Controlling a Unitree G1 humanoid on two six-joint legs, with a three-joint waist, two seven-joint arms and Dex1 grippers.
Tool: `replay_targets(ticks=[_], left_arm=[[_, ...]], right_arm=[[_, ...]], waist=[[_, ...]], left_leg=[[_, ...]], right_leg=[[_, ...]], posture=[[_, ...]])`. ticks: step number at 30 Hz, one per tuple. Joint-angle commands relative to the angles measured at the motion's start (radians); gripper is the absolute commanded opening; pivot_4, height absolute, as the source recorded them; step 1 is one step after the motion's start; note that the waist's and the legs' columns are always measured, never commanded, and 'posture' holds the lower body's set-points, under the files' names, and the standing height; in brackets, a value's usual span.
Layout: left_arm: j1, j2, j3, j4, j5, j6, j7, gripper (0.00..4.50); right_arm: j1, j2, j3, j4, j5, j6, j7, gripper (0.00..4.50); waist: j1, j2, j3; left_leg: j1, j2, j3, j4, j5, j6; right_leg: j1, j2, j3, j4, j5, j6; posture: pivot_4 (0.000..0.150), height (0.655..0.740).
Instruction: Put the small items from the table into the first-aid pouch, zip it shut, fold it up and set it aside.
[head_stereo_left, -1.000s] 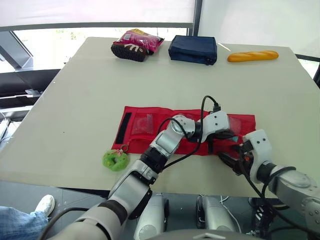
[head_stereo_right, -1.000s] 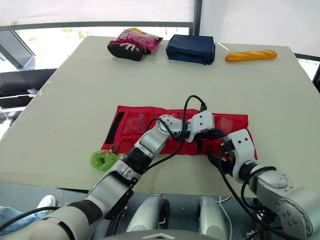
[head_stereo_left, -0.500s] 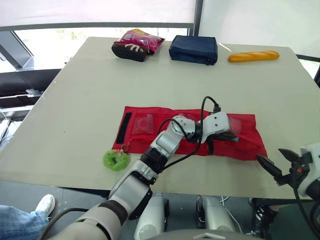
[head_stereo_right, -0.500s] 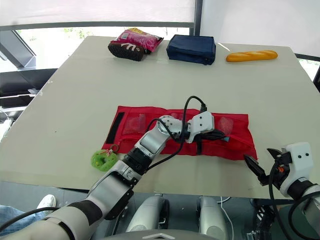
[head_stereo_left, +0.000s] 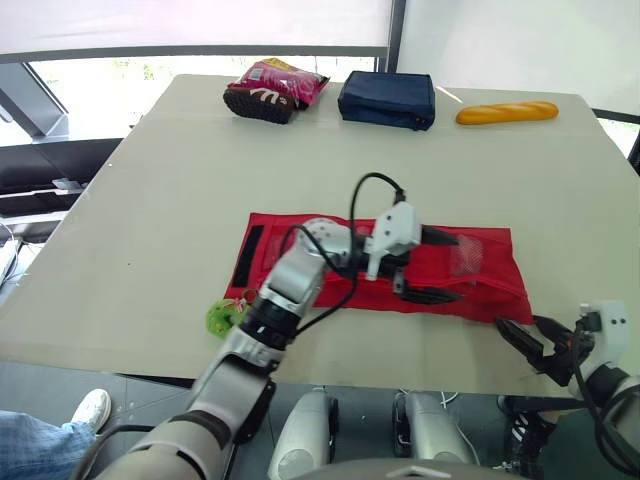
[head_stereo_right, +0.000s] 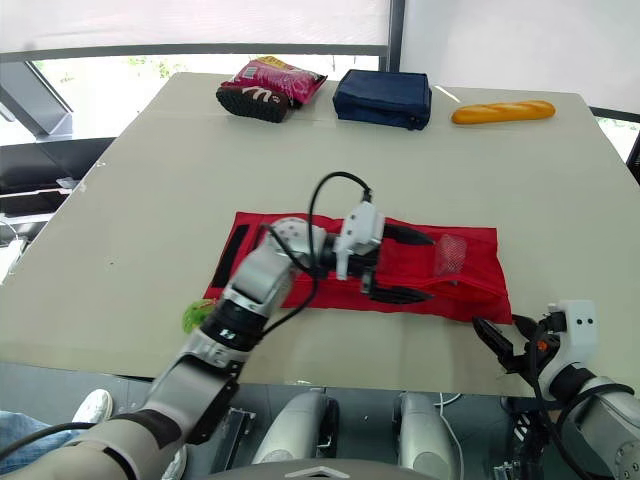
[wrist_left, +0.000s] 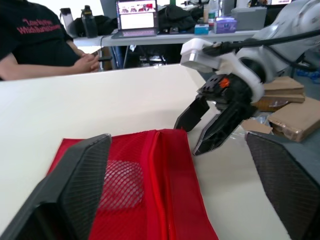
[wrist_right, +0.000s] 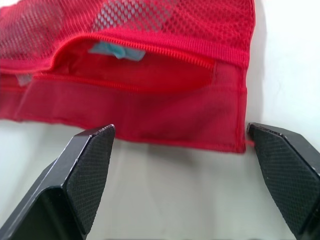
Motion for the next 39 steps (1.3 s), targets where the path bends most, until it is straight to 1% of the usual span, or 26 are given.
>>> replay_targets(ticks=[1,3,5,6,7,9,10,11,12,18,21,23,26,32,33,35,39], left_arm=[[0.018,0.101,0.068,-0.067,-0.028,-0.005,-0.035,4.41],[0.034,0.159,0.104,-0.092,-0.054,0.015,-0.044,4.50],[0.046,0.198,0.124,-0.116,-0.077,0.032,-0.048,4.50],[0.051,0.214,0.138,-0.128,-0.085,0.039,-0.046,4.50],[0.058,0.230,0.154,-0.143,-0.097,0.052,-0.041,4.50],[0.076,0.257,0.175,-0.174,-0.117,0.074,-0.033,4.50],[0.092,0.276,0.190,-0.201,-0.135,0.091,-0.034,4.50],[0.107,0.294,0.204,-0.225,-0.153,0.109,-0.033,4.50],[0.122,0.313,0.220,-0.250,-0.173,0.128,-0.032,4.50],[0.199,0.404,0.293,-0.354,-0.269,0.203,-0.030,4.50],[0.225,0.440,0.319,-0.392,-0.322,0.235,-0.039,4.50],[0.240,0.462,0.330,-0.410,-0.349,0.251,-0.050,4.50],[0.251,0.483,0.333,-0.412,-0.354,0.237,-0.057,4.50],[0.258,0.503,0.334,-0.400,-0.350,0.218,-0.050,4.50],[0.262,0.505,0.335,-0.401,-0.351,0.218,-0.048,4.50],[0.269,0.508,0.336,-0.403,-0.349,0.217,-0.041,4.50],[0.303,0.519,0.344,-0.415,-0.347,0.225,-0.022,4.50]], right_arm=[[-0.051,-0.016,0.008,0.059,0.004,-0.022,0.019,4.50],[-0.073,-0.027,0.009,0.088,0.001,-0.028,0.036,3.98],[-0.080,-0.038,0.012,0.103,0.004,-0.032,0.057,3.11],[-0.082,-0.046,0.015,0.108,0.008,-0.034,0.068,2.89],[-0.086,-0.052,0.014,0.115,0.011,-0.034,0.075,2.21],[-0.094,-0.058,0.013,0.128,0.009,-0.036,0.077,1.37],[-0.098,-0.061,0.005,0.139,0.005,-0.040,0.075,0.84],[-0.101,-0.063,-0.006,0.150,0.003,-0.045,0.073,0.40],[-0.102,-0.067,-0.027,0.165,0.004,-0.049,0.070,0.08],[-0.059,-0.145,-0.177,0.315,-0.028,-0.096,0.109,0.08],[-0.047,-0.195,-0.227,0.404,-0.054,-0.113,0.130,0.08],[-0.054,-0.231,-0.245,0.476,-0.098,-0.128,0.119,0.08],[-0.071,-0.284,-0.264,0.584,-0.162,-0.151,0.101,0.08],[-0.072,-0.346,-0.275,0.693,-0.218,-0.204,0.162,0.08],[-0.076,-0.353,-0.277,0.708,-0.235,-0.225,0.162,0.33],[-0.080,-0.363,-0.286,0.726,-0.253,-0.250,0.172,1.01],[-0.033,-0.369,-0.310,0.693,-0.251,-0.292,0.265,3.05]], waist=[[-0.001,0.000,0.000],[-0.004,0.000,0.000],[0.003,0.000,0.000],[0.006,0.000,0.000],[0.006,0.000,0.000],[0.004,0.000,0.000],[0.003,0.000,0.000],[0.002,0.000,0.000],[0.000,0.000,0.001],[0.008,0.001,0.001],[0.009,0.001,0.001],[0.005,0.001,0.001],[0.004,0.001,0.001],[0.005,0.001,0.001],[0.005,0.001,0.001],[0.004,0.001,0.001],[0.003,0.001,0.001]], left_leg=[[0.000,0.000,0.000,0.000,0.000,0.000],[0.001,0.000,0.001,0.000,0.000,0.000],[0.001,0.000,0.001,-0.001,0.000,0.000],[0.001,0.000,0.001,-0.001,0.000,0.000],[0.001,0.000,0.001,-0.001,0.000,0.000],[0.001,0.000,0.001,-0.001,0.000,0.000],[0.001,0.000,0.001,-0.001,0.000,0.000],[0.001,0.000,0.001,-0.001,0.000,0.000],[0.001,0.000,0.001,-0.001,0.000,0.000],[0.003,0.001,0.001,-0.001,0.000,0.000],[0.003,0.000,0.000,-0.001,-0.001,0.001],[0.004,0.000,0.001,-0.001,-0.001,0.001],[0.005,0.000,0.002,-0.002,-0.001,0.001],[0.007,-0.003,0.003,-0.003,-0.001,0.002],[0.007,-0.003,0.003,-0.003,-0.001,0.002],[0.007,-0.003,0.003,-0.003,-0.001,0.002],[0.007,-0.003,0.003,-0.003,-0.001,0.002]], right_leg=[[0.000,0.000,0.000,0.000,0.000,0.000],[0.000,0.001,0.001,0.000,0.000,0.000],[0.000,0.001,0.002,0.000,0.000,0.000],[0.000,0.001,0.001,0.000,0.000,0.000],[0.001,0.001,0.001,-0.001,0.000,0.000],[0.001,0.001,0.002,-0.001,0.000,0.000],[0.001,0.001,0.002,-0.001,0.000,0.000],[0.002,0.001,0.002,-0.001,0.000,0.001],[0.001,0.001,0.003,-0.001,0.000,0.001],[0.004,0.003,0.005,-0.003,0.000,0.000],[0.006,0.004,0.007,-0.006,-0.001,0.000],[0.007,0.005,0.009,-0.008,-0.001,0.000],[0.007,0.006,0.011,-0.008,-0.001,0.001],[0.008,0.008,0.013,-0.008,-0.001,0.001],[0.009,0.008,0.014,-0.008,-0.001,0.001],[0.009,0.008,0.014,-0.009,-0.001,0.001],[0.008,0.008,0.014,-0.009,-0.001,0.001]], posture=[[0.150,0.7164],[0.150,0.7164],[0.150,0.7164],[0.150,0.7164],[0.150,0.7164],[0.150,0.7164],[0.150,0.7164],[0.150,0.7164],[0.150,0.7164],[0.150,0.7164],[0.150,0.7164],[0.150,0.7164],[0.150,0.7164],[0.150,0.7164],[0.150,0.7164],[0.150,0.7164],[0.150,0.7164]])
